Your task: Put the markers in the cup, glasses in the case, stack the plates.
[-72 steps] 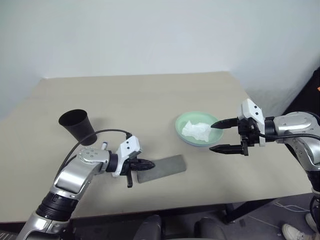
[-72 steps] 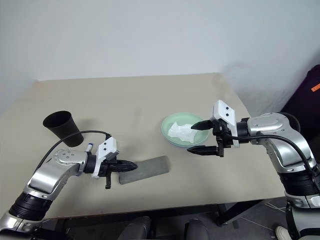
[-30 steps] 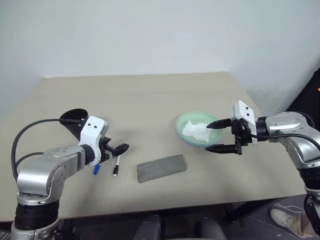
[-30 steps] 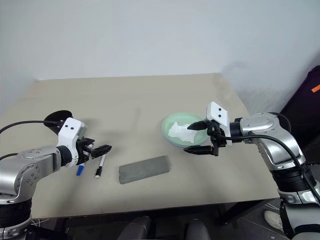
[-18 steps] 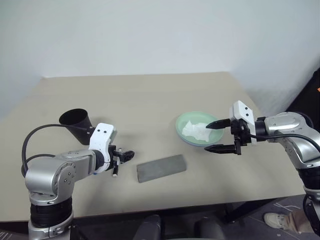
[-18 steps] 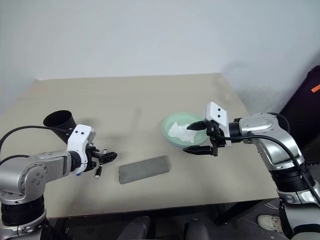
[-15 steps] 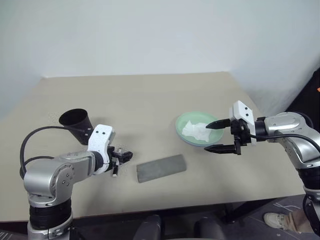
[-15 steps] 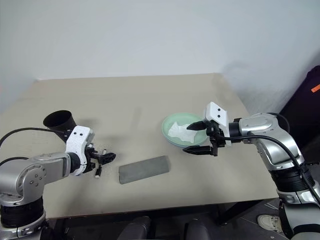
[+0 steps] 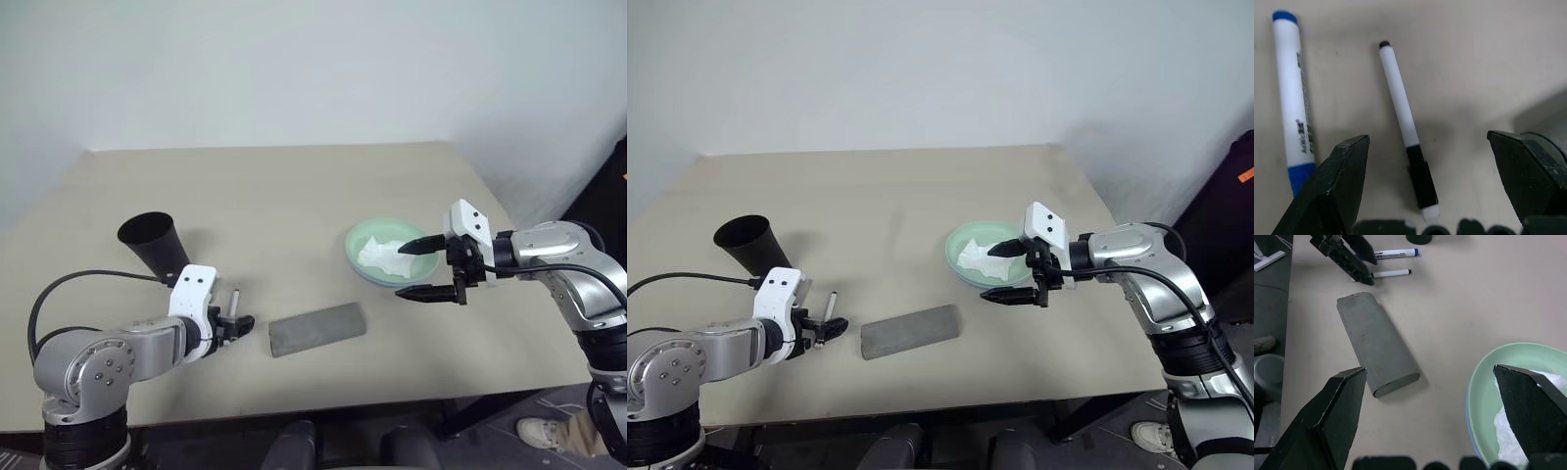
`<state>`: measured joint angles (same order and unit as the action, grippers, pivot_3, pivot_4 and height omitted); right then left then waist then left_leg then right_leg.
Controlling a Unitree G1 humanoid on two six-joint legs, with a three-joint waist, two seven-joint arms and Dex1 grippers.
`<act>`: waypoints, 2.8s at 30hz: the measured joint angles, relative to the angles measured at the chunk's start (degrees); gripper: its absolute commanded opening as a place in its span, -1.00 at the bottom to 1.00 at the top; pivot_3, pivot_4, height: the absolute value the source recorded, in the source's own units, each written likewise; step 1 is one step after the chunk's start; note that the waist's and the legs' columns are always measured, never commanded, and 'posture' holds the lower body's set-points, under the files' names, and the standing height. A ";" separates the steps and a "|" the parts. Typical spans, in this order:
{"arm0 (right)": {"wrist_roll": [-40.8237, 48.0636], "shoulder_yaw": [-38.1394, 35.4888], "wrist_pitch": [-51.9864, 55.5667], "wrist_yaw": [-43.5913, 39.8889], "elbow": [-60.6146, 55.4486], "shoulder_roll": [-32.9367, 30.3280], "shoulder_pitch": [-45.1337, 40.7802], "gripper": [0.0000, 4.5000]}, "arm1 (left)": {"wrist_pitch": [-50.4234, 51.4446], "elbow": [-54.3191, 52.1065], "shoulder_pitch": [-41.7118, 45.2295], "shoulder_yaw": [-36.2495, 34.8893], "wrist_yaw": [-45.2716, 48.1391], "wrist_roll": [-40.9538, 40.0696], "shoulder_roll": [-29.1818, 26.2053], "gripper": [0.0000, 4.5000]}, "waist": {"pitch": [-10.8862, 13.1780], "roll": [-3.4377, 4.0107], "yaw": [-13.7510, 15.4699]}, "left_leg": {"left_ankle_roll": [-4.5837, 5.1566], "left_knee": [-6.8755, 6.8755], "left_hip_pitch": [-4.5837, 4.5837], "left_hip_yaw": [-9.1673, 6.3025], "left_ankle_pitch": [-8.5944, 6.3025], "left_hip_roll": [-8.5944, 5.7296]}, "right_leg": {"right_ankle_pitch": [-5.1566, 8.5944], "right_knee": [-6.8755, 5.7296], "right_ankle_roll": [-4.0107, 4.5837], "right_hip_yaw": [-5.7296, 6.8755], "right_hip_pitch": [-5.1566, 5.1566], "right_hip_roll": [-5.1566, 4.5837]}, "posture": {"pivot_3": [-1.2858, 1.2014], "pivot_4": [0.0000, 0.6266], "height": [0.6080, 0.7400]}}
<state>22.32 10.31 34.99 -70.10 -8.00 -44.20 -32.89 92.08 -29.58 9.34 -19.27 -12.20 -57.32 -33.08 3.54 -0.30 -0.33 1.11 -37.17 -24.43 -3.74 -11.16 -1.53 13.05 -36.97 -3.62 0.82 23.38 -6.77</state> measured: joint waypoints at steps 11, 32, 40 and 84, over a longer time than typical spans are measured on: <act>-0.10 0.02 0.01 0.00 -0.01 0.09 -0.11 1.00 | 0.00 3.90 -1.42 0.17 -16.88 -17.47 -2.35 0.42 | -0.01 -0.01 1.02 | -0.02 -0.02 0.00 0.03 -0.01 -0.02 | 0.01 0.00 0.05 -0.02 0.02 -0.03 | 0.03 -1.00 0.45; -0.09 0.09 0.02 0.50 -0.30 0.67 -0.11 1.00 | -8.19 7.41 0.66 11.59 -26.16 -31.60 -11.83 -0.99 | -0.03 -0.01 1.12 | -0.04 0.01 -0.02 0.13 -0.02 -0.04 | 0.03 0.02 0.10 -0.04 0.07 -0.06 | 0.03 -1.00 0.45; -0.09 0.27 0.02 1.15 -0.35 1.49 -0.11 1.00 | -23.18 0.49 2.19 12.11 0.56 -14.33 -16.01 -0.99 | -0.03 0.00 1.03 | -0.05 0.15 -0.04 0.29 -0.01 0.01 | -0.04 0.07 0.21 -0.06 0.10 -0.05 | 0.03 -1.00 0.45; 3.06 -2.43 0.12 3.19 3.06 7.56 -4.67 1.00 | -147.62 99.42 79.11 57.43 60.93 107.06 -36.19 -0.99 | 0.30 -0.57 1.07 | 0.04 0.13 -0.24 0.82 -0.07 0.38 | -0.07 0.04 -0.10 0.01 0.34 -0.04 | 0.03 -1.00 0.45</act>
<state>25.37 7.88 35.11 -66.91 -4.95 -36.64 -37.55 -55.55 69.83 88.45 38.16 48.73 49.74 -69.28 3.85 -0.87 0.74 1.15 -37.04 -24.67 -2.92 -11.23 -1.16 12.98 -36.93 -3.73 0.83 23.72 -6.81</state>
